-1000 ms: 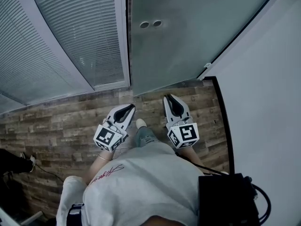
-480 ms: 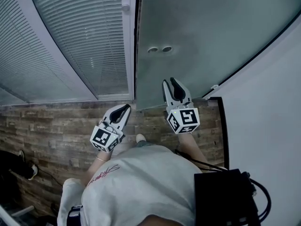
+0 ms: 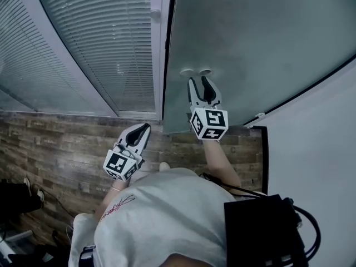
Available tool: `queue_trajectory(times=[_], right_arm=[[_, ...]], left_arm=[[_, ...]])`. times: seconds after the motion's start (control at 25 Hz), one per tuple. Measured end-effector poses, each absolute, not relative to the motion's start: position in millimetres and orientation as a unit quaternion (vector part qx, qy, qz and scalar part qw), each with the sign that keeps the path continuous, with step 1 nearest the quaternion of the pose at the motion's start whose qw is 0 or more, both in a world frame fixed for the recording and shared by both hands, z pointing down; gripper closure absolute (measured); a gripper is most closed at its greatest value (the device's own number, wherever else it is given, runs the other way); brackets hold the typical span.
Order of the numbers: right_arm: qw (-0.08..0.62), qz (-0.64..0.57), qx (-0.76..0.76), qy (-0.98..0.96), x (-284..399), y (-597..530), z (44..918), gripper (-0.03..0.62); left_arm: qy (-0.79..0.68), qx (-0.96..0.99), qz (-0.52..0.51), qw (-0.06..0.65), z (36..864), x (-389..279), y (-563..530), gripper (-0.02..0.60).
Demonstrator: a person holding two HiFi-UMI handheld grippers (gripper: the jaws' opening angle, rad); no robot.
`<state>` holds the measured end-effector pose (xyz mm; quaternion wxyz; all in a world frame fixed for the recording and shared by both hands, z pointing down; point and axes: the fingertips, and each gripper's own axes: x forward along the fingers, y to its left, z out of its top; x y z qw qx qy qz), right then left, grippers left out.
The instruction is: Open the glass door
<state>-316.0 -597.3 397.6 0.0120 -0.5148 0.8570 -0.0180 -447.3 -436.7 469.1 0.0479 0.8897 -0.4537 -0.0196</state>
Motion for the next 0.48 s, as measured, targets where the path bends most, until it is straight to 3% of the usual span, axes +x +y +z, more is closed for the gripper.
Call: queue_trajectory(times=[0.32,0.48], right_arm=[[0.003,0.004,-0.526,0.851,-322,-624,398,0.438],[0.036,-0.019,-0.512,0.858,-327,-630,396,0.439]], left_arm=[[-0.464,0.884,-0.024,0.054,472,-444,-451,0.548],[-0.469,0.881,-0.027,0.06,475,-444,-451,0.548]])
